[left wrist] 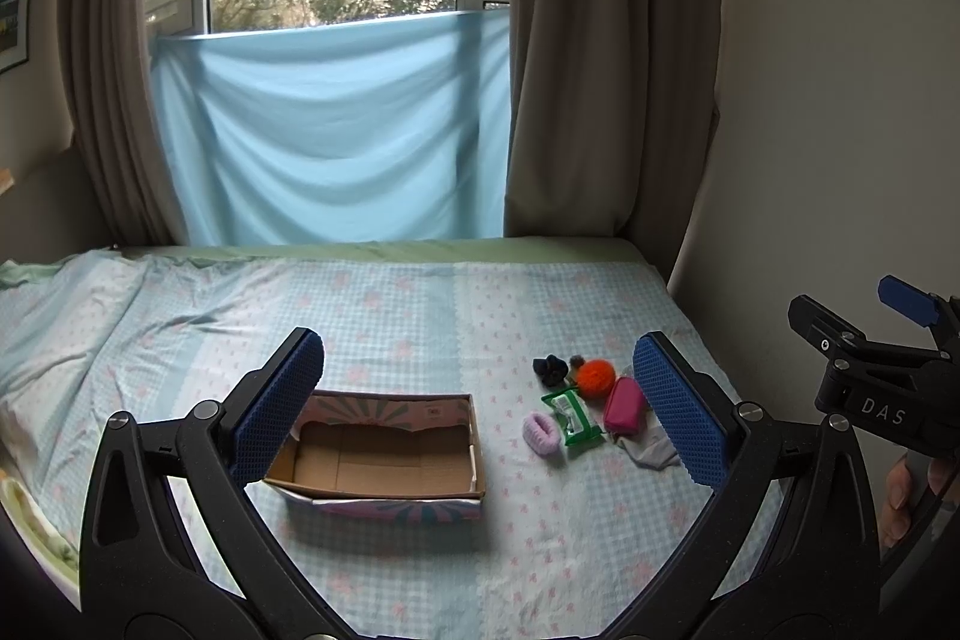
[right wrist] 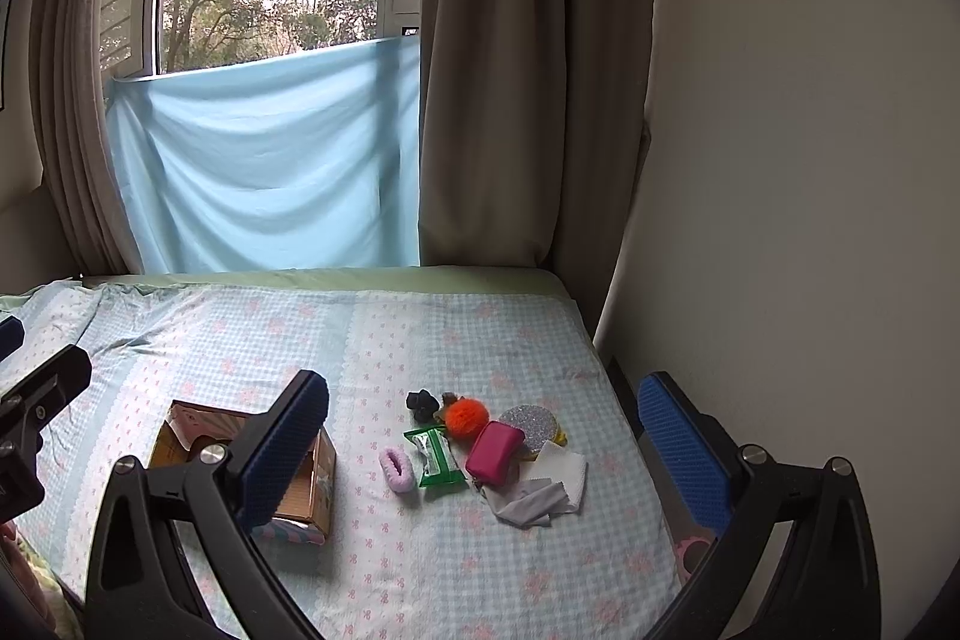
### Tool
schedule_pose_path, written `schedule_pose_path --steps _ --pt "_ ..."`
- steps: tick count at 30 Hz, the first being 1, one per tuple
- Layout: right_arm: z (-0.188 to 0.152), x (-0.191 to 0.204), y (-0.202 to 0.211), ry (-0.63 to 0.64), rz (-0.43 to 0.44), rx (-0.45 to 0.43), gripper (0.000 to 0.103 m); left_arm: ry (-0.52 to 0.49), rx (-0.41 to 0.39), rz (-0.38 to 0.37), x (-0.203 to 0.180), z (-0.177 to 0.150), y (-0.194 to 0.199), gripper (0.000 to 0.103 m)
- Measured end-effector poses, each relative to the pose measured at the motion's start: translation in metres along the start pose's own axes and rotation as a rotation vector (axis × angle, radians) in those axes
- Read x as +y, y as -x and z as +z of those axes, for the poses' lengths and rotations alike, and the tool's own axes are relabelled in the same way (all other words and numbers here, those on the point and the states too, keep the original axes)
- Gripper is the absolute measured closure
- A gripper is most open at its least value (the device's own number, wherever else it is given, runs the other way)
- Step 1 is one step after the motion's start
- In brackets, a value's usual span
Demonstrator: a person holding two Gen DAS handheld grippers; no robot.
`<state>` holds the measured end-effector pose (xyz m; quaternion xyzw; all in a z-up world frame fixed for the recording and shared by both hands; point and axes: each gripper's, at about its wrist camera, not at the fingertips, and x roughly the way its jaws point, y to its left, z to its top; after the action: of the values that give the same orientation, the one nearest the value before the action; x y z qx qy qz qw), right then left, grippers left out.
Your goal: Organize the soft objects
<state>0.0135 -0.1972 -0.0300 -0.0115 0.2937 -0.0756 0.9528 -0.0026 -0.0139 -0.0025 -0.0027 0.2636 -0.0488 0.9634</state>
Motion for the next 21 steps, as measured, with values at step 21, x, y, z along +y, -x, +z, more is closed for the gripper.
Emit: schedule_pose_path --steps 21 --pt "0.0022 0.004 0.004 0.007 -0.009 0.017 0.0 0.027 0.028 -0.009 0.0079 0.004 -0.0043 0.001"
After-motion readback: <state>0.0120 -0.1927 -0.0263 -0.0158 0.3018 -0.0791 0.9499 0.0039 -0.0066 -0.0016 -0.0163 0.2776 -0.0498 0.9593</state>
